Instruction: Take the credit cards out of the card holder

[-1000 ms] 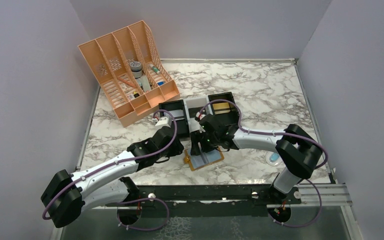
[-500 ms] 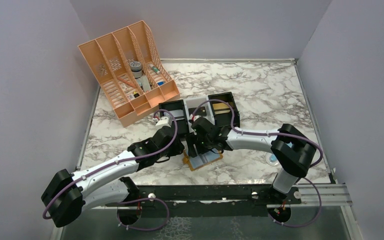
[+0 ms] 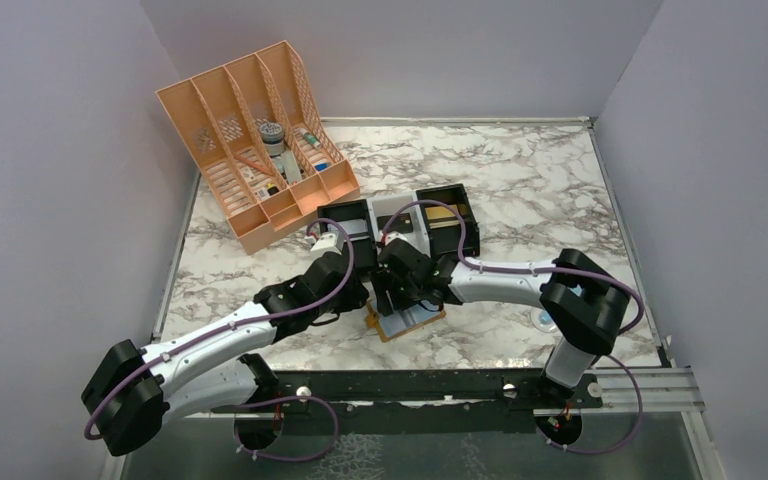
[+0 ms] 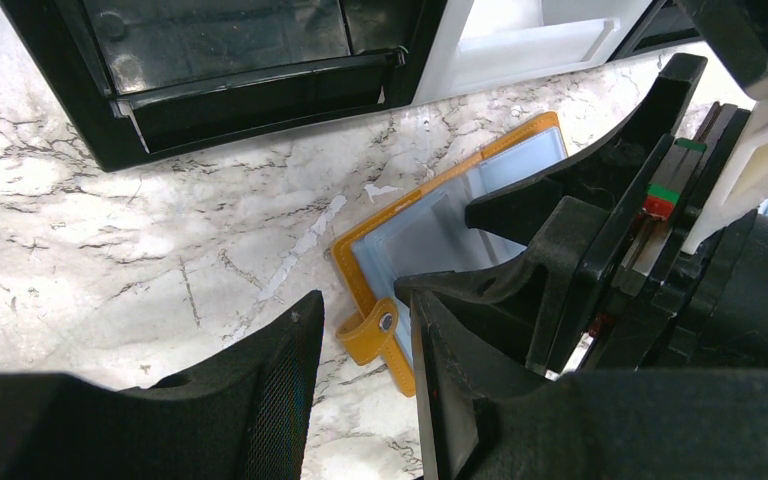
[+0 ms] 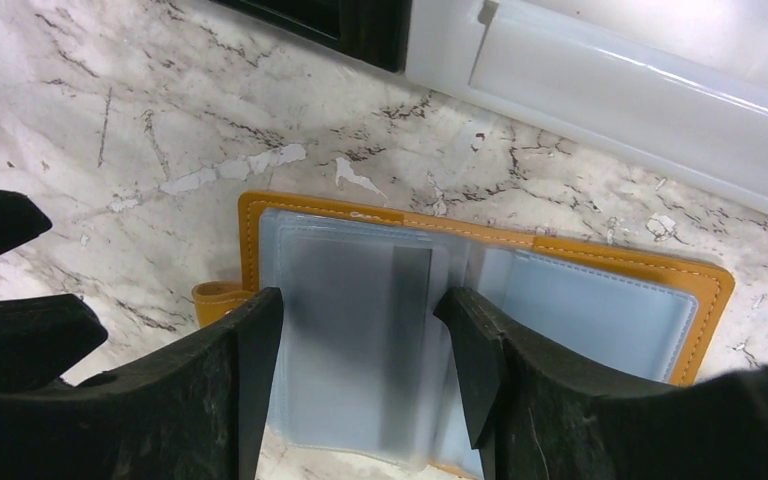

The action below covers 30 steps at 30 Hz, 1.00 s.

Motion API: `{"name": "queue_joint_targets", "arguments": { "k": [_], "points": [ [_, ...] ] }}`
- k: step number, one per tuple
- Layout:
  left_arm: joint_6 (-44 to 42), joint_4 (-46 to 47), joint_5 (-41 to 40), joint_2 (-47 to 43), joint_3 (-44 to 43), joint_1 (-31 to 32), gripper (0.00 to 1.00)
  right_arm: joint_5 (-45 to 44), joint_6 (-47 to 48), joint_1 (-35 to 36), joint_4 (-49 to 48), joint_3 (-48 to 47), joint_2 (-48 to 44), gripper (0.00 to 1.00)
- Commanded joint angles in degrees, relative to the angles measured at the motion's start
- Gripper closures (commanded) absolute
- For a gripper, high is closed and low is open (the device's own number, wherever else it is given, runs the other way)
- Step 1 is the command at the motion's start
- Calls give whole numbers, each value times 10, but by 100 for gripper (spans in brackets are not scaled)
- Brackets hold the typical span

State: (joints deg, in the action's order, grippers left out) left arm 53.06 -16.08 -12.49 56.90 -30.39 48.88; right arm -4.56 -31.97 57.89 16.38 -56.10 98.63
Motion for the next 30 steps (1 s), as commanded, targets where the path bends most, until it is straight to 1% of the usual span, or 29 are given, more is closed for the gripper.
{"name": "queue_joint_targets", "arguments": {
  "k": [1, 5, 8, 14, 16, 17, 19, 21, 23, 26, 30],
  "points": [
    [-1, 1, -5, -8, 2, 2, 60, -2, -9, 2, 22, 23, 12, 41],
    [-2, -2, -5, -10, 1, 2, 60, 27, -2, -1, 9, 18, -1, 45],
    [-5, -3, -4, -12, 0, 2, 60, 69, 1, -16, -12, 23, -5, 46],
    [-8, -2, 2, -12, 1, 2, 60, 152, -10, -42, -59, 53, -14, 48],
    [-11, 2, 7, -12, 2, 2, 60, 159, -14, -47, -66, 58, -15, 48],
    [-11, 4, 8, -11, 2, 2, 60, 154, -12, -47, -61, 55, -14, 48],
    [-10, 6, 9, -12, 3, 2, 60, 143, 0, -47, -44, 47, -10, 43],
    [-9, 6, 7, -13, 5, 2, 60, 117, 14, -47, -26, 41, -8, 38],
    [-7, 7, 4, -14, 6, 2, 60, 87, 23, -42, -8, 39, -7, 36],
    [-3, 8, -1, -18, 7, 2, 60, 31, 28, -20, 12, 35, -3, 34],
    [-1, 7, -4, -22, 7, 2, 60, -12, 30, -3, 29, 24, 18, 34]
  ]
}}
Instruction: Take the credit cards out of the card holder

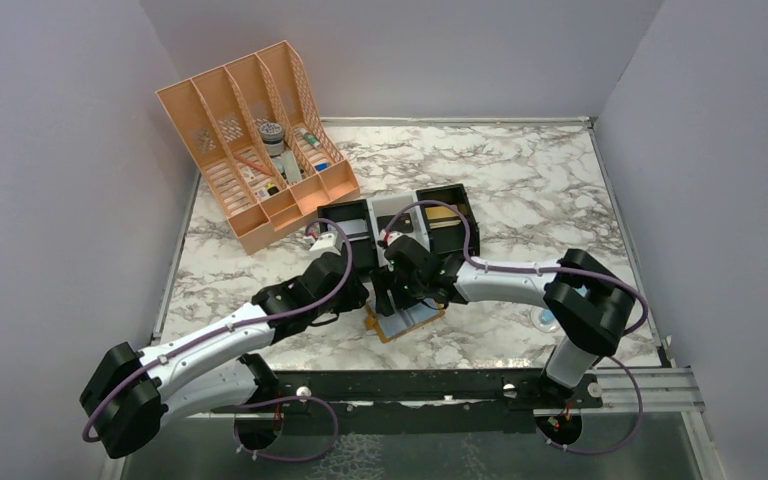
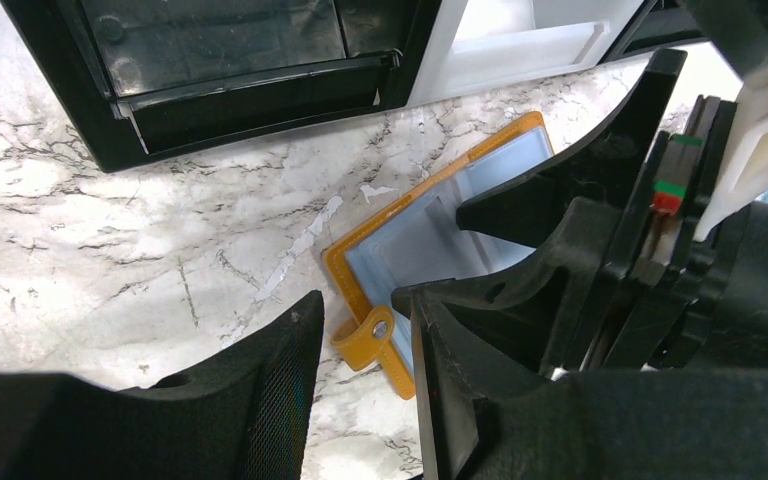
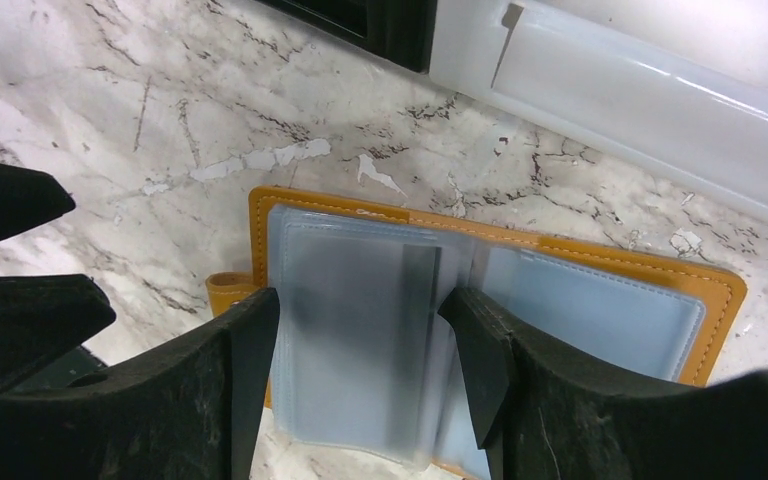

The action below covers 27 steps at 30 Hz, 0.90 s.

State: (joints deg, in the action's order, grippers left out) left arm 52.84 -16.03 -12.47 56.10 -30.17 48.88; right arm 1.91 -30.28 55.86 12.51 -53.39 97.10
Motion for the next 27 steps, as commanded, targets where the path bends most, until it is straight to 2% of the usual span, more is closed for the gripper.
{"name": "queue_joint_targets", "arguments": {
  "k": [1, 18, 23, 27],
  "points": [
    [1, 6, -4, -15, 5, 2, 60, -88, 13, 22, 70, -6, 38, 34],
    [10, -5, -13, -34, 11, 2, 60, -170, -16, 54, 77, -15, 63, 31],
    [9, -8, -16, -35, 10, 2, 60, -164, -17, 54, 68, -12, 59, 38],
    [9, -9, -16, -33, 10, 2, 60, -115, -9, 51, 44, -7, 48, 43]
  ]
}}
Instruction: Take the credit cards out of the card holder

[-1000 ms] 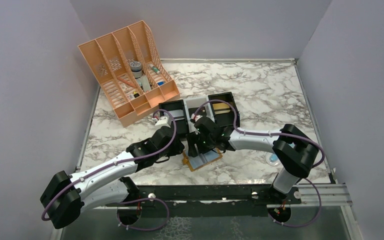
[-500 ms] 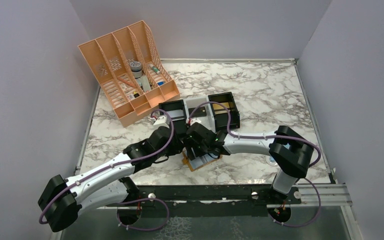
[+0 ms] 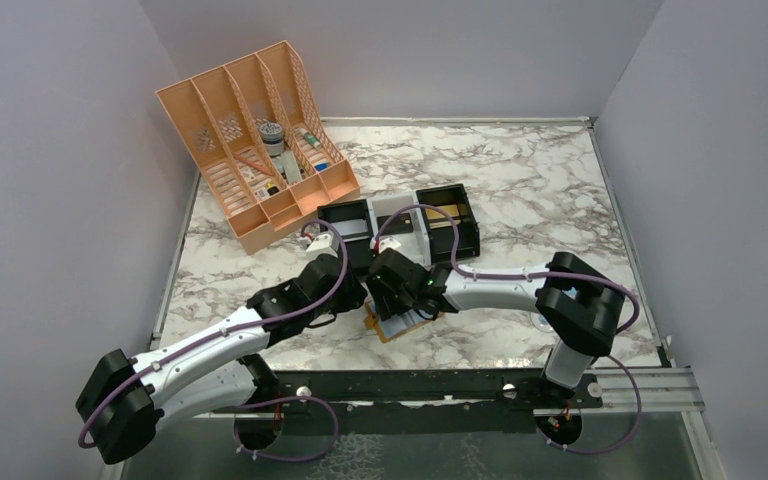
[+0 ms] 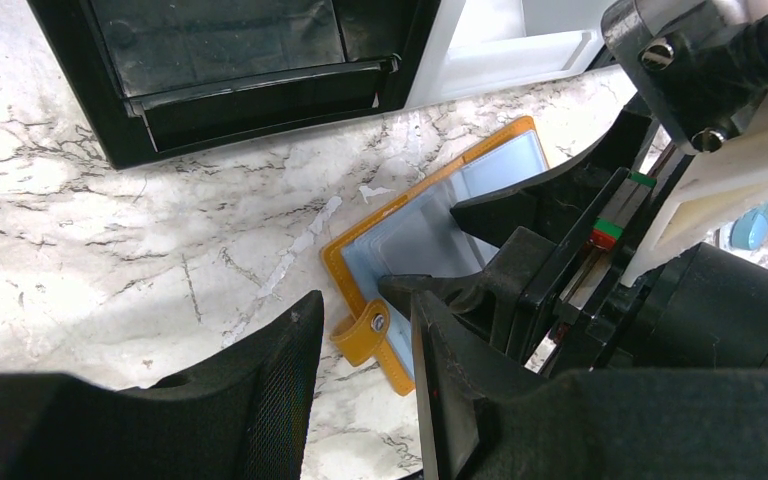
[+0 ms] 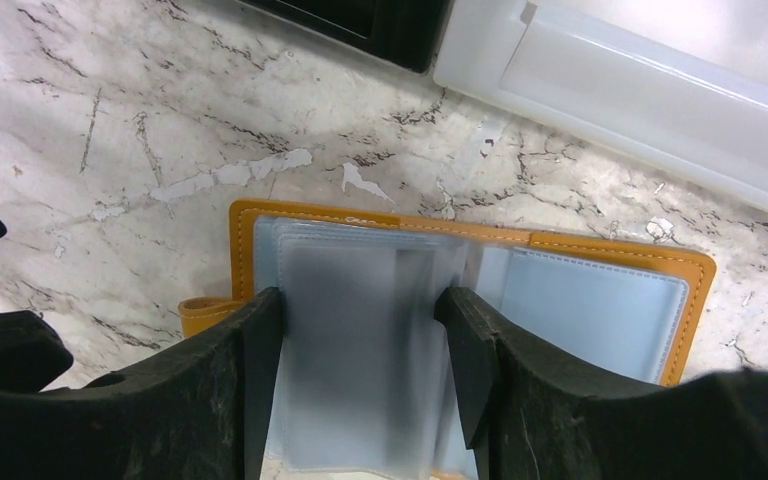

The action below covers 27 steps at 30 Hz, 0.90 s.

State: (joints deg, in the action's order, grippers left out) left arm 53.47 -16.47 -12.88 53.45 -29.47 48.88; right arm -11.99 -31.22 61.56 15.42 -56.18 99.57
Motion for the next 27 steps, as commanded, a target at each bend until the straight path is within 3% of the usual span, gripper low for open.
{"name": "queue_joint_targets", "arguments": {
  "k": [1, 13, 27],
  "points": [
    [2, -5, -12, -7, 3, 2, 60, 44, 5, -10, 8, 23, 22, 44],
    [-14, 16, 16, 6, 2, 2, 59, 258, -23, -81, -92, 78, -21, 42],
    [-52, 185, 211, 78, 37, 2, 59, 353, -88, -149, -184, 145, -31, 42]
  ]
}}
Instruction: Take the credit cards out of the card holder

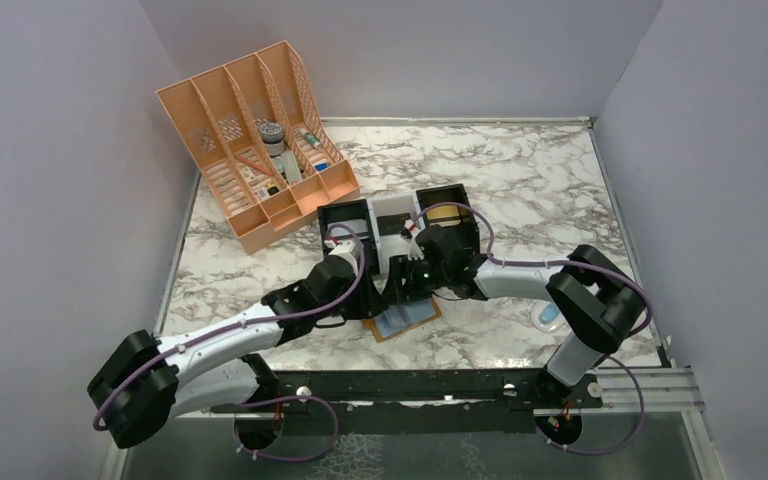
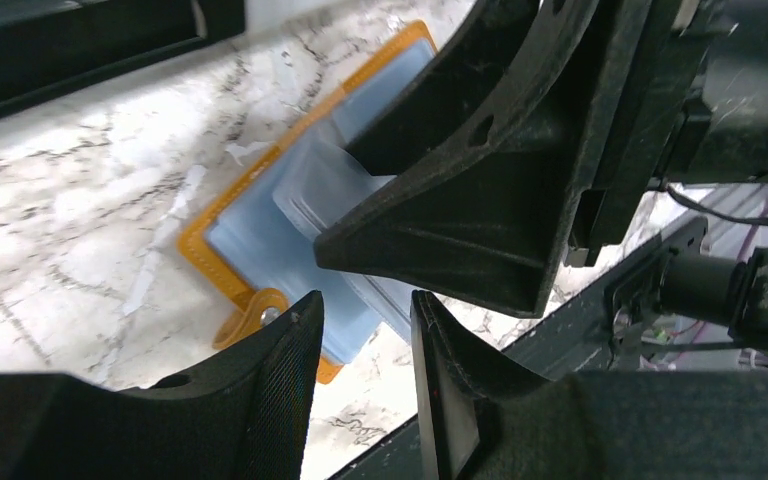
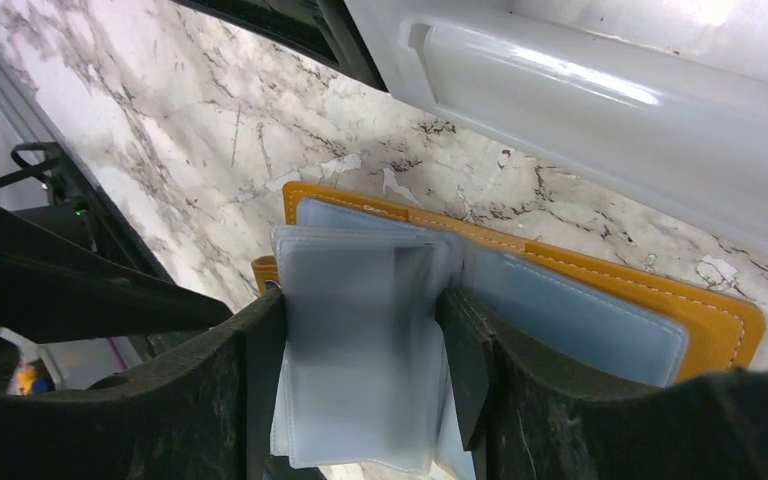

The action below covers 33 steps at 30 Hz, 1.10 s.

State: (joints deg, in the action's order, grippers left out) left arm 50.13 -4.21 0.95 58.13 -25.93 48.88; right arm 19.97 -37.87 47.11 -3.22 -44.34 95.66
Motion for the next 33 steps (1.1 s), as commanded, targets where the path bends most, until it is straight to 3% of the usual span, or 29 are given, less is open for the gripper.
{"name": "queue_joint_targets", "arguments": {
  "k": [1, 10, 27, 33],
  "points": [
    [-19, 63, 75, 43, -1, 2, 60, 35, -25, -6, -2, 30, 7, 42],
    [4, 50, 53, 89, -4, 4, 64, 39, -32, -17, -12, 46, 5, 42],
    [23, 33, 16, 25, 14, 6, 62, 60, -41, -30, -38, 61, 10, 42],
    [28, 52, 16, 46, 17, 5, 64, 63, -41, -31, -40, 61, 8, 42]
  ]
}}
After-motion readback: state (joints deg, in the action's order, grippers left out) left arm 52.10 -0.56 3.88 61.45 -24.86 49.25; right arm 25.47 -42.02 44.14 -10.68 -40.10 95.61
